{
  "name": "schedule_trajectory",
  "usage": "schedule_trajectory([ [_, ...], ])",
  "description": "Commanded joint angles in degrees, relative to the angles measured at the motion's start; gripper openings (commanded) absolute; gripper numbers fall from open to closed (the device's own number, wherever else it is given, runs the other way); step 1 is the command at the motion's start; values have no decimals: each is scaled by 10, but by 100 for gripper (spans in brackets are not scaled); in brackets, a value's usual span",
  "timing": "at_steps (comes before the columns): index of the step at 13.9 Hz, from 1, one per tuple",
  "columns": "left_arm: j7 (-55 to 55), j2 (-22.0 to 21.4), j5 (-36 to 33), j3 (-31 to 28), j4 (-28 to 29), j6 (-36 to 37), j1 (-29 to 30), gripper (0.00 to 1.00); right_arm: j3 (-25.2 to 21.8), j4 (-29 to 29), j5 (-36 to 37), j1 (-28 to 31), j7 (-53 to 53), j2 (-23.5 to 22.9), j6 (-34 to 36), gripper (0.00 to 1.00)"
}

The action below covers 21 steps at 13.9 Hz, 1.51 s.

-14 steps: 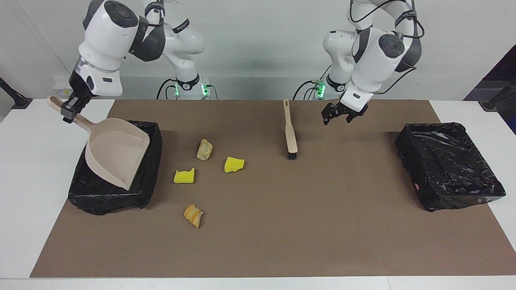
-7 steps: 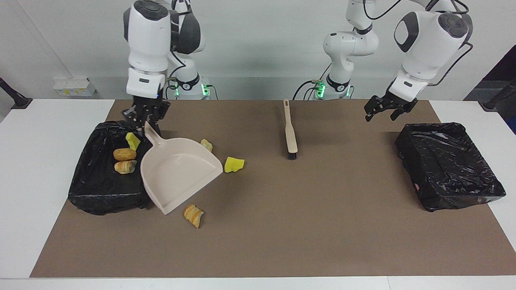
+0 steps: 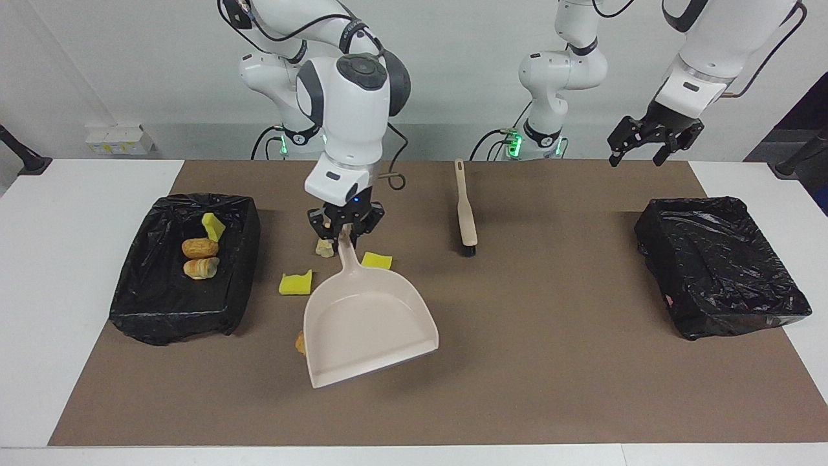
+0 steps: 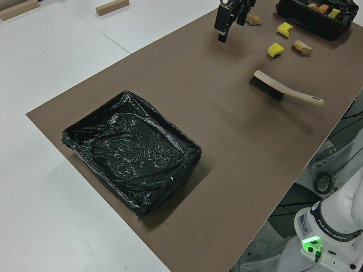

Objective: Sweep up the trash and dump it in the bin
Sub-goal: 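Lift the empty dustpan with the right gripper back toward the table center, then lower the dustpan onto the table with the right gripper and release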

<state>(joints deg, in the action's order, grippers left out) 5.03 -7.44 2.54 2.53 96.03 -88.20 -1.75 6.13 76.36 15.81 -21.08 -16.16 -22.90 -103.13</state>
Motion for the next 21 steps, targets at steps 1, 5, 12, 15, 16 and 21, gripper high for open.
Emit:
schedule_trajectory([
  [1,-15,34,-20,5,-45,24,2,100,-1,-111,-27,-26,-117,-95,19,0],
  [5,-46,21,-17,5,-24,24,4,100,28,-146,-34,-47,-218,-160,-19,0],
  [12,-42,21,-17,5,-22,21,5,100,115,-164,-39,-61,-273,-222,-84,0],
  [15,-41,21,-17,5,-21,2,5,100,117,-162,-39,-78,-273,-241,-93,0],
  [16,-41,21,-17,5,-20,2,5,100,117,-161,-40,-79,-273,-246,-105,0],
  [21,-49,19,-17,5,-16,2,7,100,116,-152,-56,-71,-273,-249,-107,15],
])
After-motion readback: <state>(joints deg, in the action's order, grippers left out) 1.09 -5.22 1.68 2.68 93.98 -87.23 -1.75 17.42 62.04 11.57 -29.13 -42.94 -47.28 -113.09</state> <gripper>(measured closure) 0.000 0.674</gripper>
